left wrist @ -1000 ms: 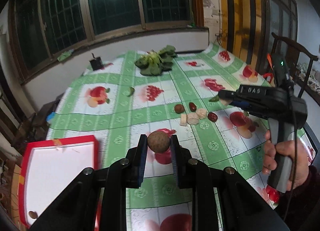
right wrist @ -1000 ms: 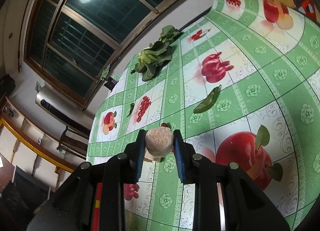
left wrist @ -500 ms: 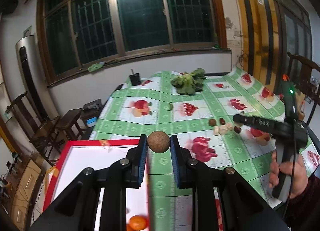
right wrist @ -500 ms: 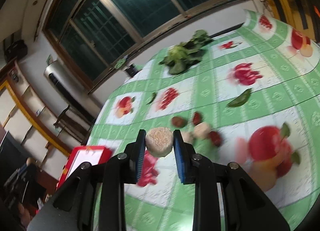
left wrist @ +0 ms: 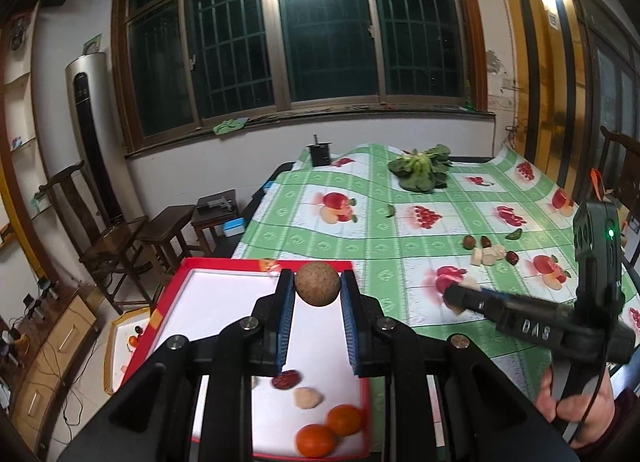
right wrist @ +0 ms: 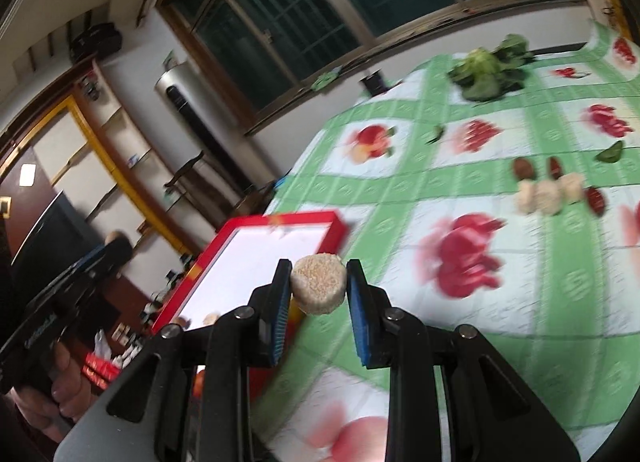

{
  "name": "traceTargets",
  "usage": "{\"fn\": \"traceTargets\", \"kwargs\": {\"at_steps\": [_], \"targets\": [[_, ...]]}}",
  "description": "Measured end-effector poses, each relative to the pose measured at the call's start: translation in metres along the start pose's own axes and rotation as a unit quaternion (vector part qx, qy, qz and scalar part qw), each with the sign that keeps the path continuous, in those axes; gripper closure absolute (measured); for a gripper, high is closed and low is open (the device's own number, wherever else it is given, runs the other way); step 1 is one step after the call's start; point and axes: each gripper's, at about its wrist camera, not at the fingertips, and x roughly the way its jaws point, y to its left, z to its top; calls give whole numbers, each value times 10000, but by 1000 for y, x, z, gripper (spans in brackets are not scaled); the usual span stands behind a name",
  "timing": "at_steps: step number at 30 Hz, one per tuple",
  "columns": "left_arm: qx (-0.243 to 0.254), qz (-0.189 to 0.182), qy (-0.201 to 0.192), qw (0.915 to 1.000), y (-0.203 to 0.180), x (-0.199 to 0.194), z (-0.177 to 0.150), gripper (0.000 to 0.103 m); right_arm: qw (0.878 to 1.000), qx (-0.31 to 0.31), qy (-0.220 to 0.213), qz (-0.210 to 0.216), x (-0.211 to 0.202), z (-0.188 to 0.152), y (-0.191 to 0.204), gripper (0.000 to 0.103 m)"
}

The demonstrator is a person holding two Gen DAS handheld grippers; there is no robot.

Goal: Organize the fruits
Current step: 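Carry the pale cake and brown fruit over the red-rimmed tray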

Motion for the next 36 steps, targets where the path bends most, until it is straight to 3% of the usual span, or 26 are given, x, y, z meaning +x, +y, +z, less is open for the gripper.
{"fn": "traceTargets", "kwargs": {"at_steps": [14,36], "targets": [[-322,303,230,9988,45,14,-27,82,9941,-758,657,413,40,-35,74,74],[-469,428,400,9972,73,27,-42,82,9884,-969,1080,459,69,-55,96,74]]}}
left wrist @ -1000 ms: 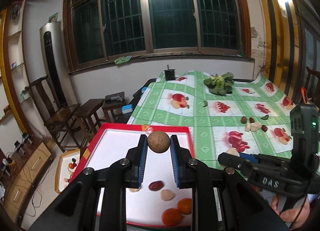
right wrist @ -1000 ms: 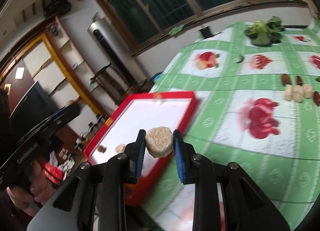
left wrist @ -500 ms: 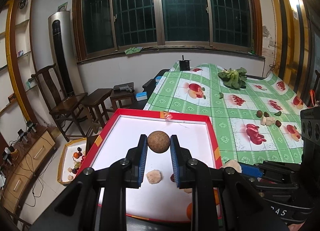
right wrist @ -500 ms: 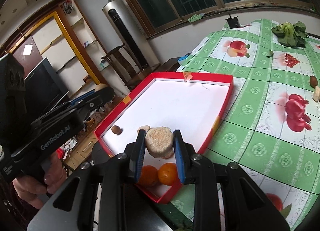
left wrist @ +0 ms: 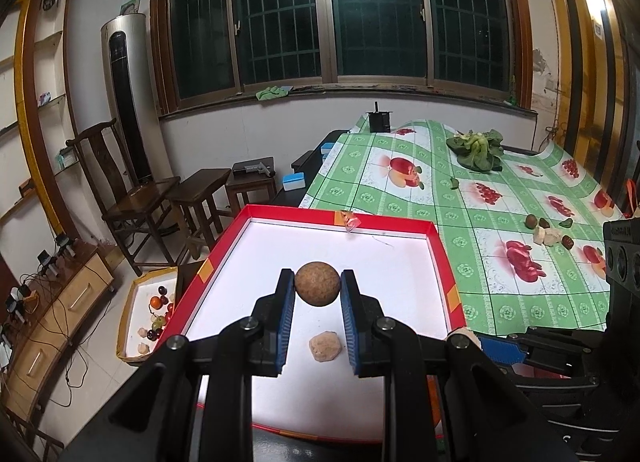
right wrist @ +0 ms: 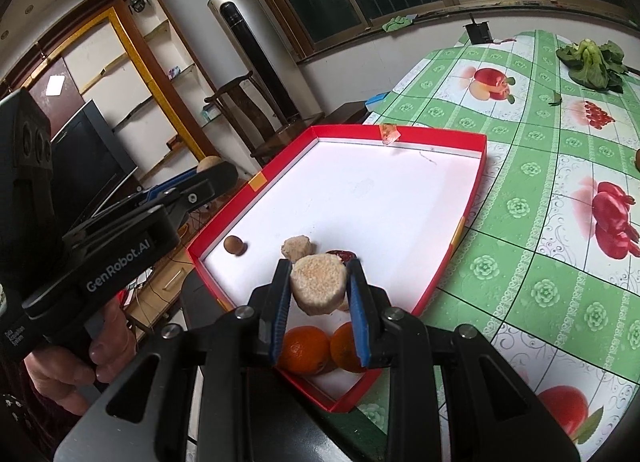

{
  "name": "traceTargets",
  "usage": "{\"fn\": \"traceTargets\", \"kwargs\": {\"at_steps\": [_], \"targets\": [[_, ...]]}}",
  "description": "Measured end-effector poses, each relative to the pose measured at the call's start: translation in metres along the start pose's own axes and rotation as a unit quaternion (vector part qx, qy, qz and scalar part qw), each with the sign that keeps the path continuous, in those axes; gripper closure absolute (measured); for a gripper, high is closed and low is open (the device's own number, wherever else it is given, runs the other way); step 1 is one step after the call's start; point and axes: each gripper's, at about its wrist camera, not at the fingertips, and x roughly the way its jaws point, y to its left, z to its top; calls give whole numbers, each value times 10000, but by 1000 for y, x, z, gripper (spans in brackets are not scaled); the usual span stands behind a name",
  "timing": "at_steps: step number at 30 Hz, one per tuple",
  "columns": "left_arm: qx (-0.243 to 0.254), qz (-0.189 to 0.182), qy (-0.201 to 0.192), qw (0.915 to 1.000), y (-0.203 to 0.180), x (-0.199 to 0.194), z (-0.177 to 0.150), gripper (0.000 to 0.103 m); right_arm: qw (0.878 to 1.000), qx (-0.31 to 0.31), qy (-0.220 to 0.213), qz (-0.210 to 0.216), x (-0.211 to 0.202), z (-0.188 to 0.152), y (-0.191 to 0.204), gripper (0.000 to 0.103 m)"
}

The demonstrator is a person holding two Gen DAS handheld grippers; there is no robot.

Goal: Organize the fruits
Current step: 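Carry the pale cake and brown fruit over the red-rimmed tray, then open both grippers to release the cake and brown fruit into the tray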

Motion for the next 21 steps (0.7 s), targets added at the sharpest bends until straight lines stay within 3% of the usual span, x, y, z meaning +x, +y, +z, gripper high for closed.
{"fn": "traceTargets", "kwargs": {"at_steps": [21], "targets": [[-7,151,684,9975,13,36,-30,81,9992,-128,343,-153,21,-10,6,73]]}}
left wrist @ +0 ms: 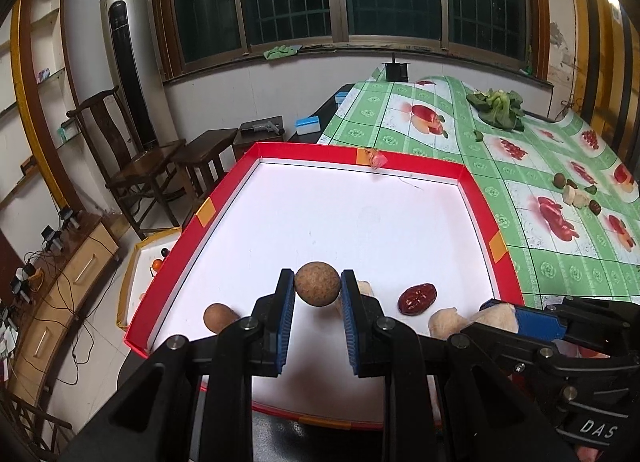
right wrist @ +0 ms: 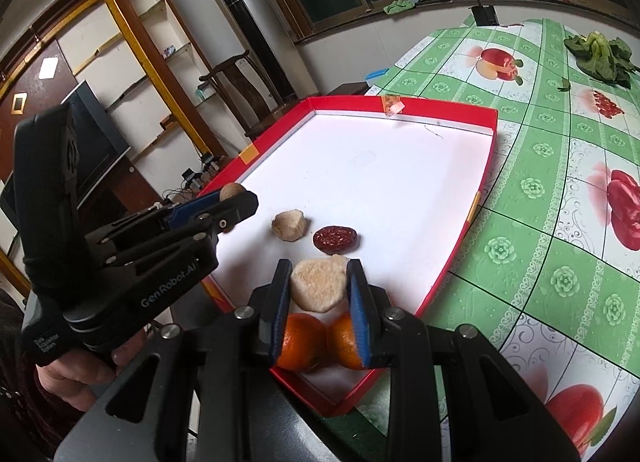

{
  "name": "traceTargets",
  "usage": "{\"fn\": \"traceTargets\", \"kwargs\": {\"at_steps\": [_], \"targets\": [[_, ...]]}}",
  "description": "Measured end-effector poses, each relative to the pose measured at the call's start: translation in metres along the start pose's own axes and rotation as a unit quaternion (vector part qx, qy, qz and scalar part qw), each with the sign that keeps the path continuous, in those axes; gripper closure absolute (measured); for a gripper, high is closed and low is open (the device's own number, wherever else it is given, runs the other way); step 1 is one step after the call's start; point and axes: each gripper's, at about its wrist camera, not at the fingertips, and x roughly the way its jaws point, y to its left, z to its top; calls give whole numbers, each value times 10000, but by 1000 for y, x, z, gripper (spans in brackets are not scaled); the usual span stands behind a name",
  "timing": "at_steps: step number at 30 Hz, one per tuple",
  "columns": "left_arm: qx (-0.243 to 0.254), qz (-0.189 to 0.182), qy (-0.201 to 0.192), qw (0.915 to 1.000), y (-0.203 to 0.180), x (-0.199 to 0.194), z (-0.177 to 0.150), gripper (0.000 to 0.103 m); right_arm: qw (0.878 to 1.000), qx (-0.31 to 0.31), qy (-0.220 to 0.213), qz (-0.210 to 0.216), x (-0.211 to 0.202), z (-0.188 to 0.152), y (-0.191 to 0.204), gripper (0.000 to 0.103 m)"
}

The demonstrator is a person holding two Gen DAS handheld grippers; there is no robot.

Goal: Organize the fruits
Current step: 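Open both grippers to release the cake and brown fruit into the tray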

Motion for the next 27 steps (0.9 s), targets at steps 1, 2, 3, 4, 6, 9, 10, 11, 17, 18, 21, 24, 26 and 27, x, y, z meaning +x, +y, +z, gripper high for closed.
{"fn": "traceTargets", "kwargs": {"at_steps": [1,2,3,4,6,9,10,11,17,18,21,24,26,27], "targets": [[6,-1,8,10000,0,1,0,81,10000,-25,7,-17,1,0,1,73],[5,3,17,10000,0,1,0,81,10000,-38,13,-30,1,0,1,73],[4,10,24,10000,0,1,0,81,10000,-45,32,-38,2,0,1,73],[7,18,31,10000,0,1,0,81,10000,-45,50,-48,2,0,1,73],[7,31,58,10000,0,2,0,81,9999,-24,60,-76,3,0,1,73],[13,50,70,10000,-1,3,0,81,10000,-6,43,-65,2,-1,0,73],[19,58,68,10000,-1,3,0,81,10000,-9,25,-64,1,-1,0,73],[14,62,74,10000,-2,3,0,81,10000,-10,19,-61,1,-1,0,73],[-16,79,71,9999,-1,2,1,76,9999,95,-89,18,-5,-1,-3,69],[-20,94,63,9999,-1,2,1,72,9998,133,-131,50,-7,-1,-4,64],[-46,124,31,9999,-1,0,1,66,9995,198,-232,90,-11,-1,-7,59],[-58,111,22,9999,-1,-2,1,66,9995,223,-211,112,-10,0,-7,59],[-57,111,21,9999,-1,-2,1,65,9995,215,-214,118,-10,0,-7,59],[-55,111,17,9999,-2,-1,2,65,9995,209,-213,123,-10,0,-7,59]]}}
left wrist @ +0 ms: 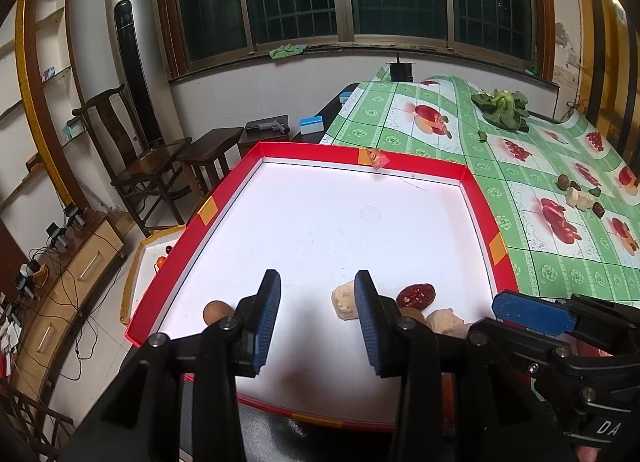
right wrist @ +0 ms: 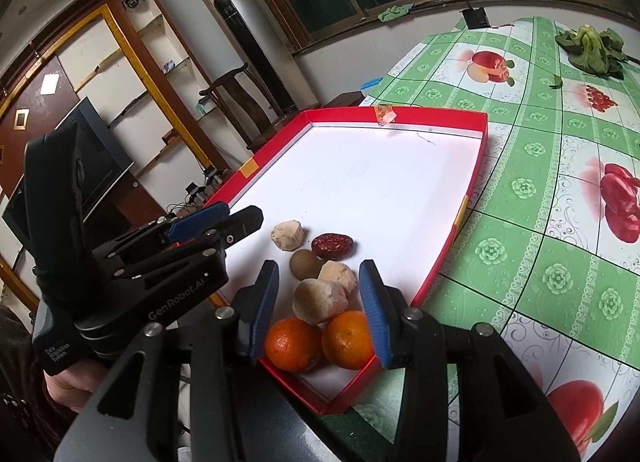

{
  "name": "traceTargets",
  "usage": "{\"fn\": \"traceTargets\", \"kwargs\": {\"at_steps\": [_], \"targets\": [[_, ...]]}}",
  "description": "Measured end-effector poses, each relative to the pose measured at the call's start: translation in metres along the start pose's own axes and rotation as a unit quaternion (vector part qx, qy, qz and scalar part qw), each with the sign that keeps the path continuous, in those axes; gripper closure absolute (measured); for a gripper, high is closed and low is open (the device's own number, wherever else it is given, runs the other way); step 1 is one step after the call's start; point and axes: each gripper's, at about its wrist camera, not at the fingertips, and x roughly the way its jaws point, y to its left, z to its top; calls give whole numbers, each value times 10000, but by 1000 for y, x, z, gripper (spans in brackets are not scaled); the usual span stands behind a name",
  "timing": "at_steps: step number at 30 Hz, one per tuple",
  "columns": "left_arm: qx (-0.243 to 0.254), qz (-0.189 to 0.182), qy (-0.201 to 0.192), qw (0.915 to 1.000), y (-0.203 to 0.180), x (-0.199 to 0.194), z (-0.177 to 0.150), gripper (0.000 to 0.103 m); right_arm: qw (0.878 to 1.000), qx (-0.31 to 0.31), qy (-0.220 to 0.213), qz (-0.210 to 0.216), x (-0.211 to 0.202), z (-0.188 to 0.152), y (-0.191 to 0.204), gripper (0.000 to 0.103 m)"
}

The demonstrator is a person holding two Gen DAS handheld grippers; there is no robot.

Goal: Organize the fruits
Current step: 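Open both grippers to release the cake and brown fruit into the tray, then move both open grippers back to the items on the table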

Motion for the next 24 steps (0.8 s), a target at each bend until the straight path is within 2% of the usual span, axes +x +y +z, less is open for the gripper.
{"fn": "traceTargets", "kwargs": {"at_steps": [12,16,21,24], "targets": [[52,-36,-38,10000,-6,-5,4,63,9999,142,-58,68,-8,0,-7,59],[117,-60,-84,9999,-11,-9,7,62,9994,202,-246,-116,-27,4,-23,59],[310,-158,-163,9993,-28,-16,13,60,9932,543,-722,-735,-79,17,-77,59],[459,-281,-241,9983,-41,-21,20,58,9832,737,-863,-1431,-112,22,-119,59]]}}
